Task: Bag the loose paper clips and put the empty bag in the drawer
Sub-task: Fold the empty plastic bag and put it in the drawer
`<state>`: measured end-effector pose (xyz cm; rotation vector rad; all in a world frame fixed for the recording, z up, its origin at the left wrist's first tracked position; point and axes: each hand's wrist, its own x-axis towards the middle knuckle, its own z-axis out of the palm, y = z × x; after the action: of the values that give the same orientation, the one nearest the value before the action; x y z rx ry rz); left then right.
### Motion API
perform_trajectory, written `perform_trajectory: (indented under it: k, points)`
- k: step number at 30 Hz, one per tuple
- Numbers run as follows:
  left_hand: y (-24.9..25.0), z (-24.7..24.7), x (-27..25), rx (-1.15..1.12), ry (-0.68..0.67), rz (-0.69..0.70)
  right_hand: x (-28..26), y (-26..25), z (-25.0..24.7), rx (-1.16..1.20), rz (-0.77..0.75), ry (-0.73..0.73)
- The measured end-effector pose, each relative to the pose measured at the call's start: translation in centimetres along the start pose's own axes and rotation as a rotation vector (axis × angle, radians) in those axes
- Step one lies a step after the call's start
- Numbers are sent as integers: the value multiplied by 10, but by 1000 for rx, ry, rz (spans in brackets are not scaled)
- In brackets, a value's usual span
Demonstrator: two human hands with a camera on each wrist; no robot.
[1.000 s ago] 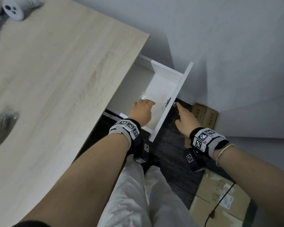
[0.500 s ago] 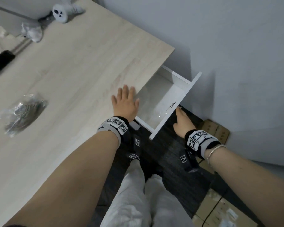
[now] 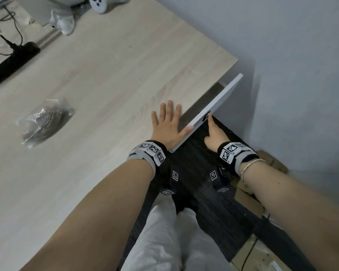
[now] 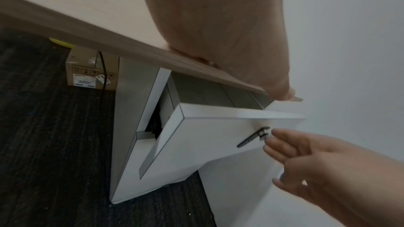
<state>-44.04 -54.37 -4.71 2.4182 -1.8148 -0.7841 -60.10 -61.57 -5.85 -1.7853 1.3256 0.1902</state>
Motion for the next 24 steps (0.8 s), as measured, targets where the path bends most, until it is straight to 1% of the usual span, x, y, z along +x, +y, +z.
perform_trajectory:
  k: [3, 6, 9, 16, 20, 24]
  points:
    - [-2, -2, 1, 112, -54, 21, 8, -6, -2, 97, -38, 8]
    - [-2, -7, 1, 141, -114, 24, 15, -9, -3, 144, -50, -3]
    - [0, -9, 1, 166, -144, 20, 21, -10, 0, 163, -36, -14]
    - [0, -10, 1, 197, -171, 13, 46, -31, 3, 194, -60, -22]
    - [1, -10, 2, 183, -167, 14, 56, -29, 10, 243, -57, -26]
    - [1, -11, 1, 181, -160, 11, 64, -26, -1, 264, -60, -103]
